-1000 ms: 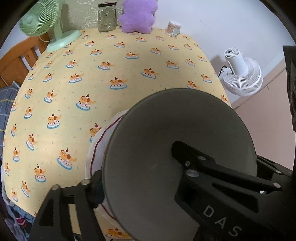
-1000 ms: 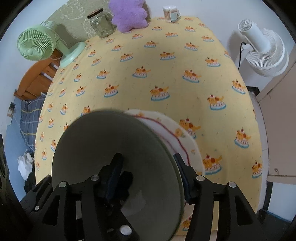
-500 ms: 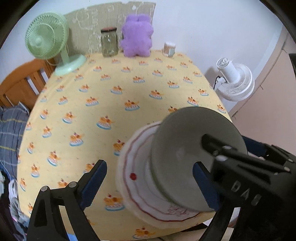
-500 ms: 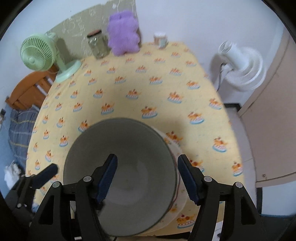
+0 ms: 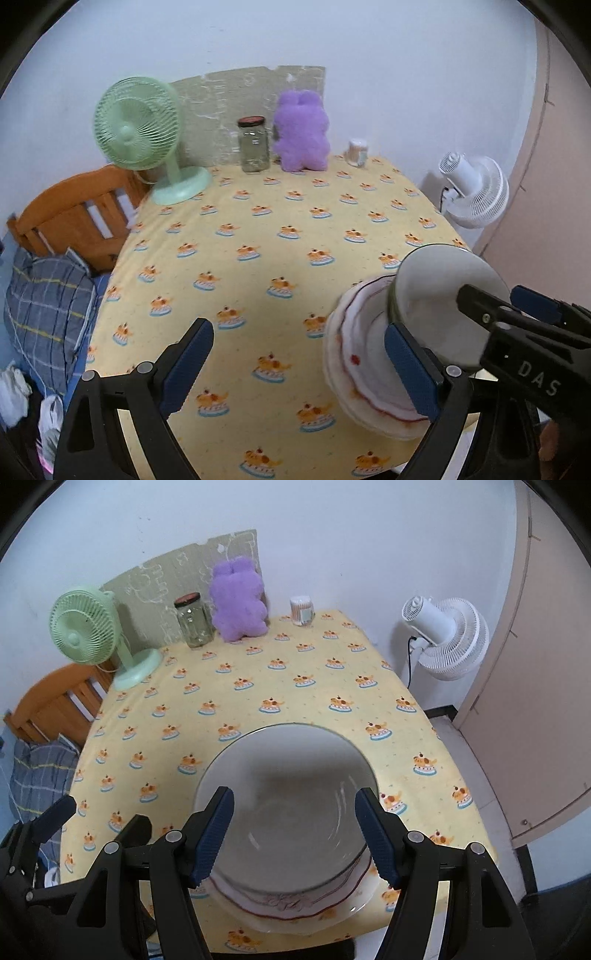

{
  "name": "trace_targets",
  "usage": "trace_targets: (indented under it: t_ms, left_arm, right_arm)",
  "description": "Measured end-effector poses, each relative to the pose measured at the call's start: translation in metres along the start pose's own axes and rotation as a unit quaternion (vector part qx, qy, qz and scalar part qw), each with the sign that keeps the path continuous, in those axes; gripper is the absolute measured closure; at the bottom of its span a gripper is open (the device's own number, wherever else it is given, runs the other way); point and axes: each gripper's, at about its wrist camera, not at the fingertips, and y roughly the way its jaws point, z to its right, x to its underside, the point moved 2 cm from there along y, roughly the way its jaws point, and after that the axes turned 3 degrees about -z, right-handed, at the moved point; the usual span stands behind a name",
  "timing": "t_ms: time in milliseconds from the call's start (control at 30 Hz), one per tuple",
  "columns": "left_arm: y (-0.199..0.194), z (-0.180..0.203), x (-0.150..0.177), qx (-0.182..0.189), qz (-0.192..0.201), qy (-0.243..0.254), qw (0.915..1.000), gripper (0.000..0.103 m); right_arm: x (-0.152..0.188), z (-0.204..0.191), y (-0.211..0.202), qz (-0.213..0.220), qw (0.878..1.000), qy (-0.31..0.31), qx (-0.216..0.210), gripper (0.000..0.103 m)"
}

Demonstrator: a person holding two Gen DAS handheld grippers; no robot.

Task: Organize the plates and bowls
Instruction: 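Withdraw both grippers upward from the stacked bowls and plates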

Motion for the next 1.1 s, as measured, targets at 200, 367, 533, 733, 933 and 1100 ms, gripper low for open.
trace_targets:
  t_ms: [200,367,533,733,933,1100]
  left_arm:
    - [-0.01,-0.023,0.033,-0.028,0.027,-0.038,0.9985,0.008]
    - [-0.023,-0.036,0.058,-0.045,0.047,-0.063,0.9959,0.008]
    - [-0.036,-0.039,0.081,-0.056,0.056,-0.067,0.9946,0.008]
    - [-0.043,-0.039,0.095,-0.06,0.066,-0.062,0.9941,0.008]
    - [-0.044,-0.045,0.099,-0.059,0.07,-0.068,0.9935,0.008]
    - [-0.046,-0.045,0.103,-0.062,0.078,-0.064,0.993,0.008]
  right_arm:
    - [0.026,-0.007,-0.007,0.027,0.999,-0.025,-0.012,0.032]
    - [0.054,-0.01,-0.016,0.059,0.997,-0.045,-0.009,0.028]
    - [0.078,-0.014,-0.022,0.064,0.996,-0.057,-0.024,0.028]
    - [0.096,-0.019,-0.027,0.076,0.994,-0.065,-0.033,0.028]
    - [0.104,-0.02,-0.029,0.083,0.994,-0.059,-0.035,0.028]
    - [0.109,-0.024,-0.031,0.089,0.994,-0.058,-0.036,0.028]
